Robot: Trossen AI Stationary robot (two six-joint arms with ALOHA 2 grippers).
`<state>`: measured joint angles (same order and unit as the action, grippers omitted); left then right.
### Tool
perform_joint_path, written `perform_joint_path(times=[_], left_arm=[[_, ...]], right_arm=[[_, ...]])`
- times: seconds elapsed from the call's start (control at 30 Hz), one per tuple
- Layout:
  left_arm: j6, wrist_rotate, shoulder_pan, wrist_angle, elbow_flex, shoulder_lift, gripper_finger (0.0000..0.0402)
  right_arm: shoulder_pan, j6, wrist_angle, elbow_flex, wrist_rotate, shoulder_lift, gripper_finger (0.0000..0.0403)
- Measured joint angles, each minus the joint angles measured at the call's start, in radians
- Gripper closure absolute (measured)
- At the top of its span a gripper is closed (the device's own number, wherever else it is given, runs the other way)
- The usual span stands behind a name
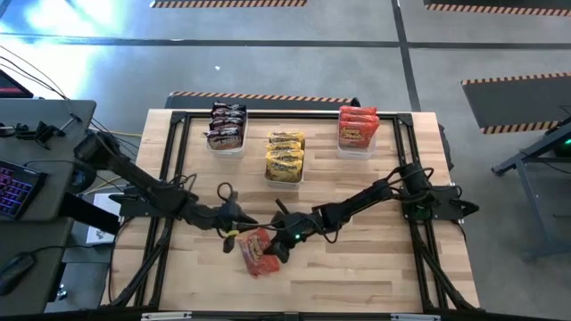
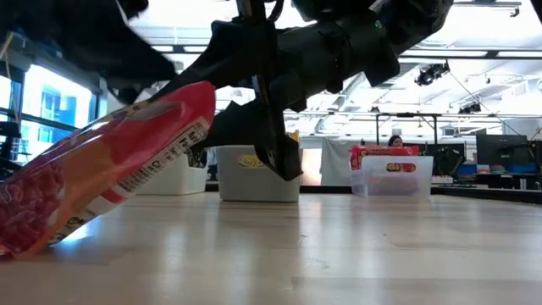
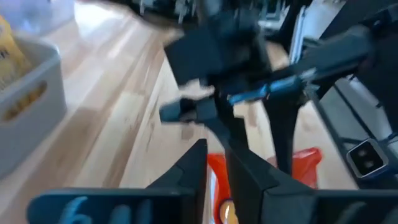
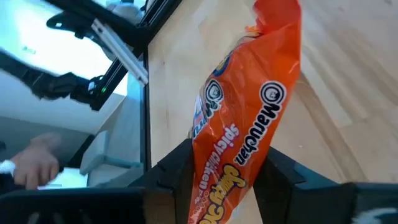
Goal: Sort Maruchan noodles
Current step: Put the orange noodle pack into the transparent bin
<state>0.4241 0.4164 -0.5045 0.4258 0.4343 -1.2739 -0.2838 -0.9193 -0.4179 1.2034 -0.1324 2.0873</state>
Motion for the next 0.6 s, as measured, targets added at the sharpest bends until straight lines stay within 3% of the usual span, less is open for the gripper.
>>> perform_joint_path(times=[0.27, 0.47, 0.6], left_arm=[[-0.015, 0.048, -0.023, -0.252, 0.0, 0.233, 0.0322], [-0.057, 0.171, -0.109, -0.27, -0.002, 0.288, 0.0343], [-0.061, 0.229, -0.157, -0.27, -0.002, 0.281, 0.0362]], right_arm=[[0.016, 0.096, 0.093, 0.001, -0.062, -0.054, 0.0286], [0.046, 0.259, 0.341, 0.001, -0.059, -0.221, 0.0287], [0.072, 0.37, 0.561, 0.001, 0.008, -0.363, 0.0287]])
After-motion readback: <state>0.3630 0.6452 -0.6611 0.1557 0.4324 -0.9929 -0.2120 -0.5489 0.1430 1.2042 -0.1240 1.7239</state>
